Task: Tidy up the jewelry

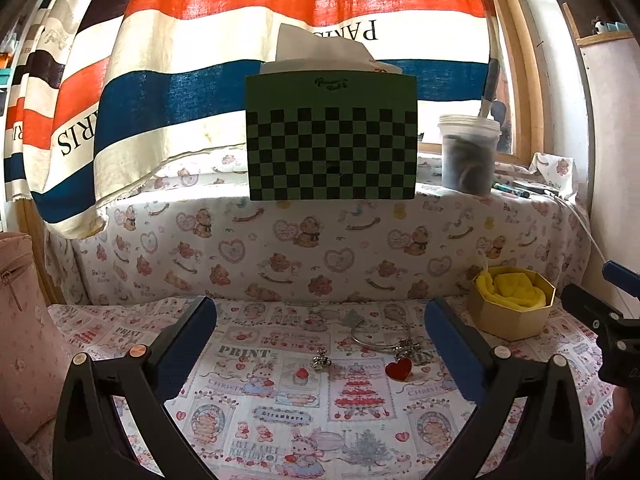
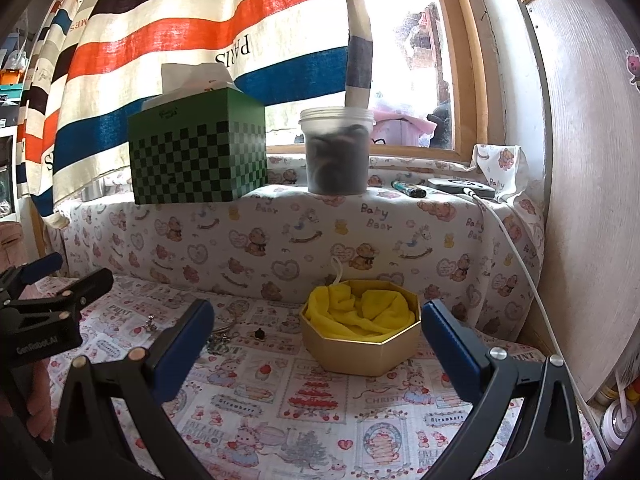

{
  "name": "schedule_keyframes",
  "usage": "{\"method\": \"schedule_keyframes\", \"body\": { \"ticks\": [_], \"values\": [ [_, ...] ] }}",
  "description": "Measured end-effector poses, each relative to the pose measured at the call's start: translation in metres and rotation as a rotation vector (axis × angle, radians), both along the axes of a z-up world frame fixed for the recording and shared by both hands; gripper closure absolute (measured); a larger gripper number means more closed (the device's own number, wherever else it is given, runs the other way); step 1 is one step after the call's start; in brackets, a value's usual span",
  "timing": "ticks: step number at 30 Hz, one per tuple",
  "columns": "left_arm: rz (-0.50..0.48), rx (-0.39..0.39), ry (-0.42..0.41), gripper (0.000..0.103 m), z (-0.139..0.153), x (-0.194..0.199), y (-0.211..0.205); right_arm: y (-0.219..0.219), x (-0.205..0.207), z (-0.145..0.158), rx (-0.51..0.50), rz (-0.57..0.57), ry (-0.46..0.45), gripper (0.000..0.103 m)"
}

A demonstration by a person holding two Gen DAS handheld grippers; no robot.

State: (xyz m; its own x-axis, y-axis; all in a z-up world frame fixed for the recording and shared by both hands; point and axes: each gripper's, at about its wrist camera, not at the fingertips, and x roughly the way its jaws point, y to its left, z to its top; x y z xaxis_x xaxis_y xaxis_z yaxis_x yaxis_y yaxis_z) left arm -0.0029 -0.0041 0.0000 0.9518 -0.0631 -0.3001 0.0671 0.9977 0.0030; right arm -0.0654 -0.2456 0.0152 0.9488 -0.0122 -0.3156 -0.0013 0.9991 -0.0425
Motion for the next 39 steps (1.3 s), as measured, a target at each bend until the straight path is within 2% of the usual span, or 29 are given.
{"method": "schedule_keyframes", "body": {
  "ticks": [39],
  "values": [
    [0.015, 0.008, 0.004, 0.000, -0.0003, 0.0026, 0.0015, -0.0015, 0.0042, -0.0005, 0.002, -0.014, 0.024, 0.000]
  ]
}}
